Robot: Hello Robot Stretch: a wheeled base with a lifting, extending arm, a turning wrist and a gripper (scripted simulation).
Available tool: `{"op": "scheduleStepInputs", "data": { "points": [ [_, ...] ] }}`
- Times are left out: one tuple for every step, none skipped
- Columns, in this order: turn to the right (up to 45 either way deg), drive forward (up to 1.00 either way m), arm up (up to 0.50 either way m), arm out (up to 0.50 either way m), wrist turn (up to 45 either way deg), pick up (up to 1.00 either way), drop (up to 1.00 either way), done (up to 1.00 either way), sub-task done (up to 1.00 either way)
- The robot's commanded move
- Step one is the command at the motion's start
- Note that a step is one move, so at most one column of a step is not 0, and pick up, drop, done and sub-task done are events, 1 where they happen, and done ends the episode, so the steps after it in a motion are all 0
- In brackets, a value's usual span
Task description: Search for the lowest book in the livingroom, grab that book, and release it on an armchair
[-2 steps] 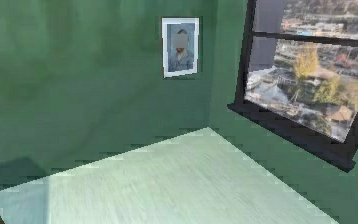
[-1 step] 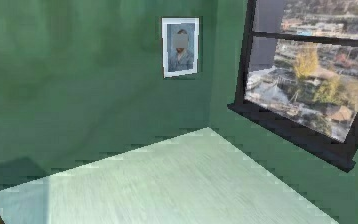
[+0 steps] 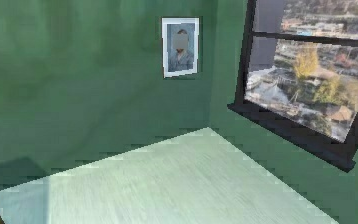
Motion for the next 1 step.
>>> {"op": "scheduleStepInputs", "data": {
  "points": [
    [0.0,0.00,0.00,0.00,-45.0,0.00,0.00,0.00,0.00]
  ]
}}
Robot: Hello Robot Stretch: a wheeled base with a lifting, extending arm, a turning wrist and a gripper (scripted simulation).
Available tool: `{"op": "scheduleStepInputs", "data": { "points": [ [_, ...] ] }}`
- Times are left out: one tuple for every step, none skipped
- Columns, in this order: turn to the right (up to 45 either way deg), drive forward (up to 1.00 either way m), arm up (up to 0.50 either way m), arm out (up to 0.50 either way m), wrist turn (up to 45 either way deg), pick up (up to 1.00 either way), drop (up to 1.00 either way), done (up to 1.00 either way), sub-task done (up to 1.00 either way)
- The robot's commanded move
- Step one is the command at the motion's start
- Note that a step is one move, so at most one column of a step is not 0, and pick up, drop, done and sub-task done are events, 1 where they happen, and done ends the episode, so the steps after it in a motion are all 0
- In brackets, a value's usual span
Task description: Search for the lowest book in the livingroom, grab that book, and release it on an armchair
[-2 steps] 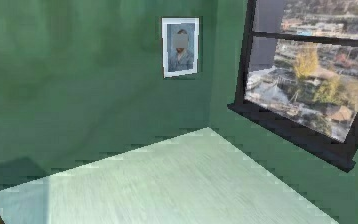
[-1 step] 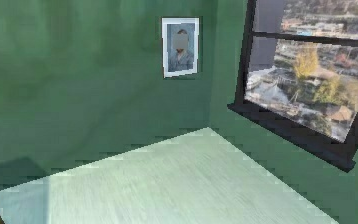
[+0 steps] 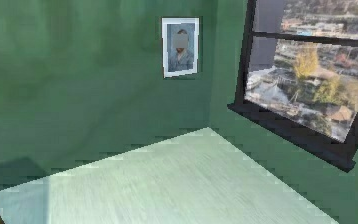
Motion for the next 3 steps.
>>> {"op": "scheduleStepInputs", "data": {
  "points": [
    [0.0,0.00,0.00,0.00,-45.0,0.00,0.00,0.00,0.00],
    [0.0,0.00,0.00,0.00,-15.0,0.00,0.00,0.00,0.00],
    [0.0,0.00,0.00,-0.40,0.0,0.00,0.00,0.00,0.00]
  ]
}}
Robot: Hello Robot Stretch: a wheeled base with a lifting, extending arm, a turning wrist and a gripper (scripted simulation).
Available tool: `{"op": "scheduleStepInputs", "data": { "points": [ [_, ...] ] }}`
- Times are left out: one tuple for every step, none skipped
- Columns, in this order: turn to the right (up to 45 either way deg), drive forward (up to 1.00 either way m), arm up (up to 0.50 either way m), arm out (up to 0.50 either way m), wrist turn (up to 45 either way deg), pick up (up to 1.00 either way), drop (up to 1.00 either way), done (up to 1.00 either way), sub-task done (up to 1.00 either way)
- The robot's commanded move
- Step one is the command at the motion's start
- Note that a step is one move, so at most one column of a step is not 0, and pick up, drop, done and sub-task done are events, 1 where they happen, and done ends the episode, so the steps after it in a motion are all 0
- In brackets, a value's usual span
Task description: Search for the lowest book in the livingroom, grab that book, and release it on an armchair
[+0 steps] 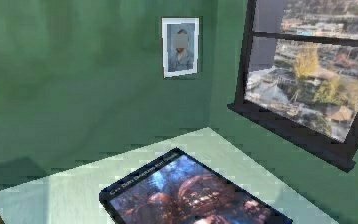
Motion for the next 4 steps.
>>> {"op": "scheduleStepInputs", "data": {
  "points": [
    [-45.0,0.00,0.00,0.00,0.0,0.00,0.00,0.00,0.00],
    [-45.0,0.00,0.00,0.00,0.0,0.00,0.00,0.00,0.00],
    [-33.0,0.00,0.00,0.00,0.0,0.00,0.00,0.00,0.00],
    [0.0,1.00,0.00,0.00,0.0,0.00,0.00,0.00,0.00]
  ]
}}
